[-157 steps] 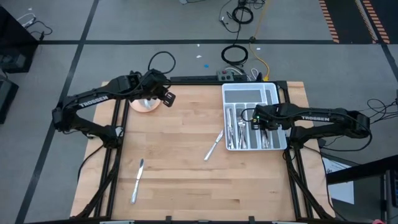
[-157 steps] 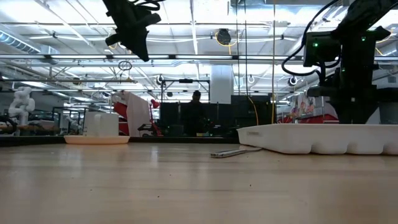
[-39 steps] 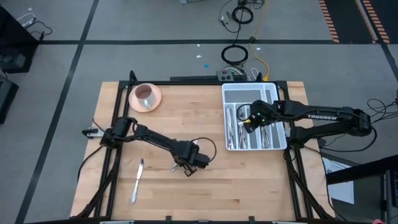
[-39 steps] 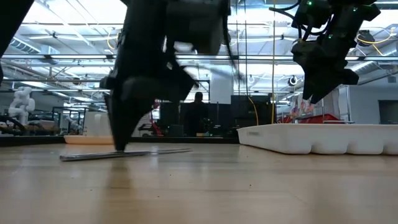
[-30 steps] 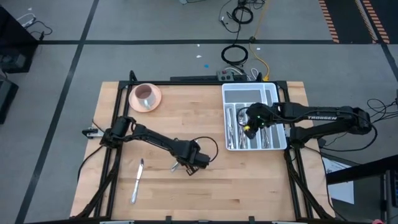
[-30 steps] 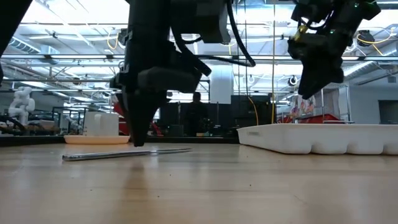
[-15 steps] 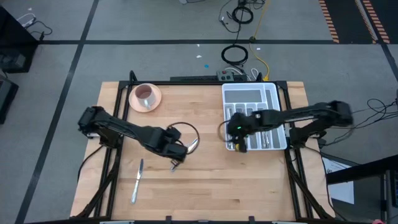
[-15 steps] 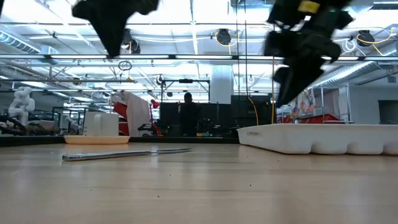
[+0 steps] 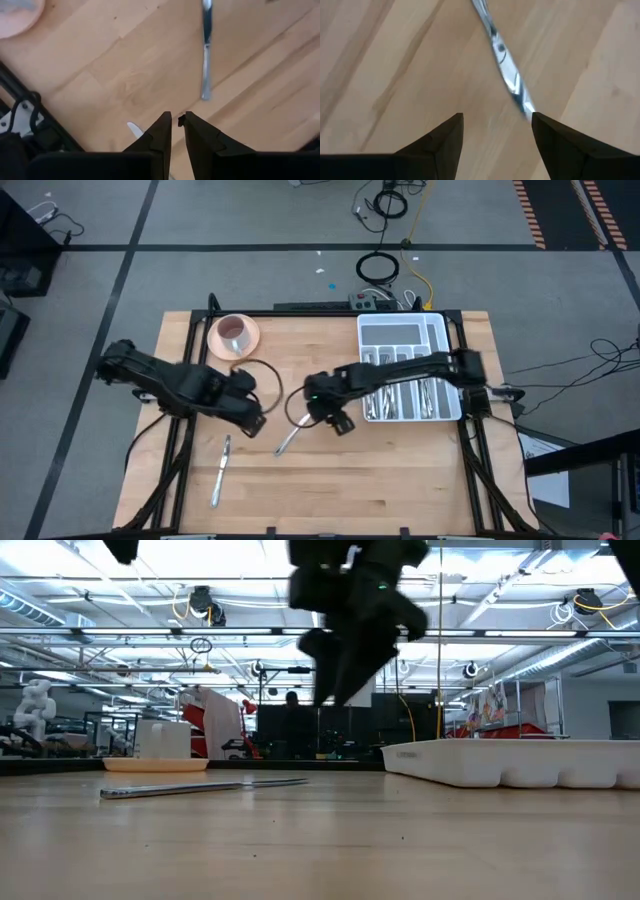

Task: Sort silverware
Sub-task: Put the silver table knife into the silverware rack

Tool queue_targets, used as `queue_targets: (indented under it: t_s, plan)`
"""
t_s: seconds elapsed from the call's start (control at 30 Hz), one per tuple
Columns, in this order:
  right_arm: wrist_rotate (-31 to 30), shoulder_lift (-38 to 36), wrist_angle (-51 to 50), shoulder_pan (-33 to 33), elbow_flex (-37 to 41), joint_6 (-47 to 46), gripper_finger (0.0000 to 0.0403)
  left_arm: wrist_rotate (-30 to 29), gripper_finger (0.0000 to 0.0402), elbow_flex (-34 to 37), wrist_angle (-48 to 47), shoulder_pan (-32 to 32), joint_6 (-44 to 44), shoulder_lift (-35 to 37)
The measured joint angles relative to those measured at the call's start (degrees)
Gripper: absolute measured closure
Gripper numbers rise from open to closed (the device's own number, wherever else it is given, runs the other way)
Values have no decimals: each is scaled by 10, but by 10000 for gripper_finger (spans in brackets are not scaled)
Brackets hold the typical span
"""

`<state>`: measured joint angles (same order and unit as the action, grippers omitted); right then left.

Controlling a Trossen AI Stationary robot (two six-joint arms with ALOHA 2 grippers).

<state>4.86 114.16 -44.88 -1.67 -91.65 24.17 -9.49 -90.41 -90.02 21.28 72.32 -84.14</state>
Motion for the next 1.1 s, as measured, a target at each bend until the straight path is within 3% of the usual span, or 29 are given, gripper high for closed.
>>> queue_targets:
  t_s: [0.33,0.67,1.1]
  plan:
    - [-1,128,-13,-13,-131,106,178,-17,343,0,0,2,9,107]
    - [-5,210,1,-39,-217,162,179,-60,343,0,0,2,9,134]
    - [-2,249,49,-36,-229,215,179,-73,343,0,0,2,5,134]
